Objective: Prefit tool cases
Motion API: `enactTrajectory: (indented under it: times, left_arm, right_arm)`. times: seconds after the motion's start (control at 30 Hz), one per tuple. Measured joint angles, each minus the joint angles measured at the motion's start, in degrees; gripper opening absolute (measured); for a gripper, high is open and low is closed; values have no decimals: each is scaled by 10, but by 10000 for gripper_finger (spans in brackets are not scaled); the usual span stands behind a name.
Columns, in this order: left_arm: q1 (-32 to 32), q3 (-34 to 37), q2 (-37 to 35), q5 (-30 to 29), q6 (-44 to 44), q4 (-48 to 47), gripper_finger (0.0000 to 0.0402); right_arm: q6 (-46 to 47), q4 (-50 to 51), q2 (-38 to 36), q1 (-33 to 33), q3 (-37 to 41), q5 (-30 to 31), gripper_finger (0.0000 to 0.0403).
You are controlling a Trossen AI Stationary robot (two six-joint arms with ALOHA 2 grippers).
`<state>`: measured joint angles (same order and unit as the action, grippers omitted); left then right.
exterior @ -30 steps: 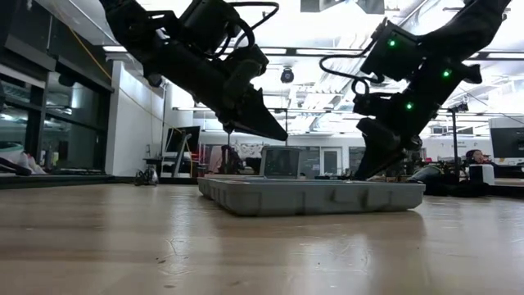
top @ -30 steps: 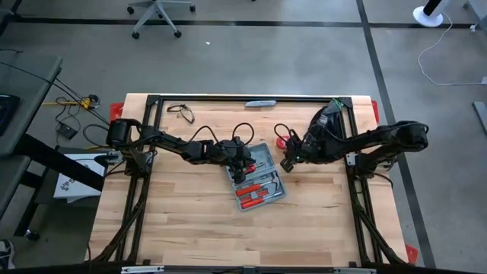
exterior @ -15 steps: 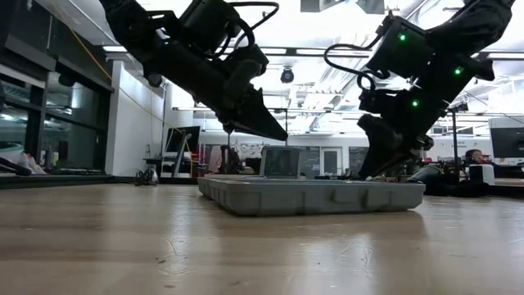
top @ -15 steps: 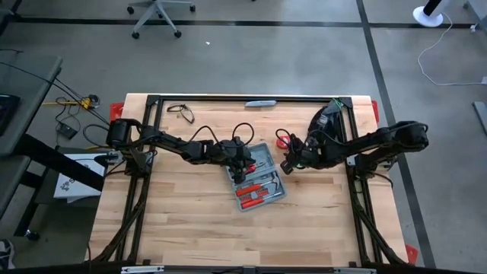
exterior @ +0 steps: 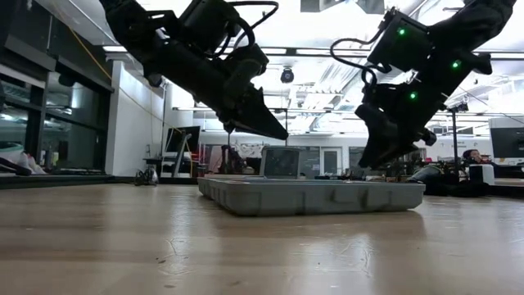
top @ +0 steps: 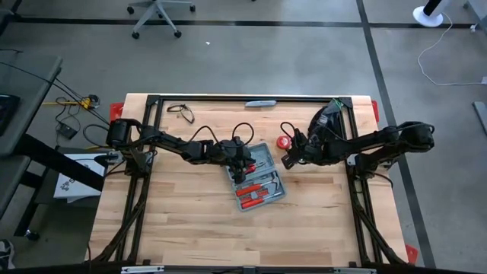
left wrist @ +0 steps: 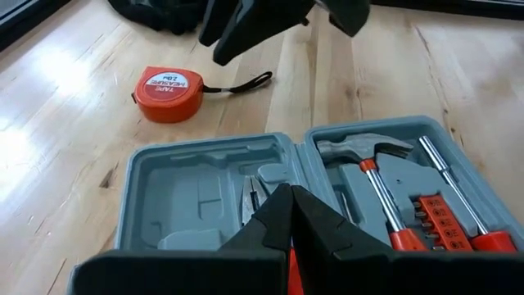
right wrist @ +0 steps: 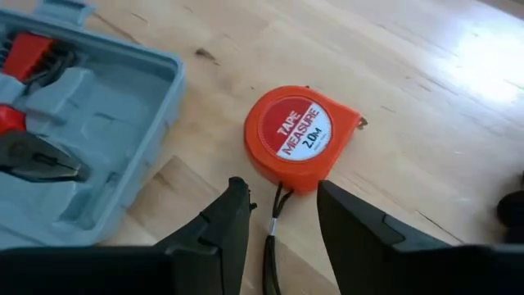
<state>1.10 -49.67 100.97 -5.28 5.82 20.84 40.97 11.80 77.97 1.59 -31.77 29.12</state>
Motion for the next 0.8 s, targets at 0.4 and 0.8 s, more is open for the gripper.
enactTrajectory:
  times: [0.4, 0.8]
  left_arm:
    - [0, 0, 0, -1, 0, 0, 0]
    - [0, 0, 0, -1, 0, 0, 0]
  right_arm:
    - [-9, 7, 7, 4, 0, -12, 138]
    - [-9, -29, 108, 4, 0, -11, 138]
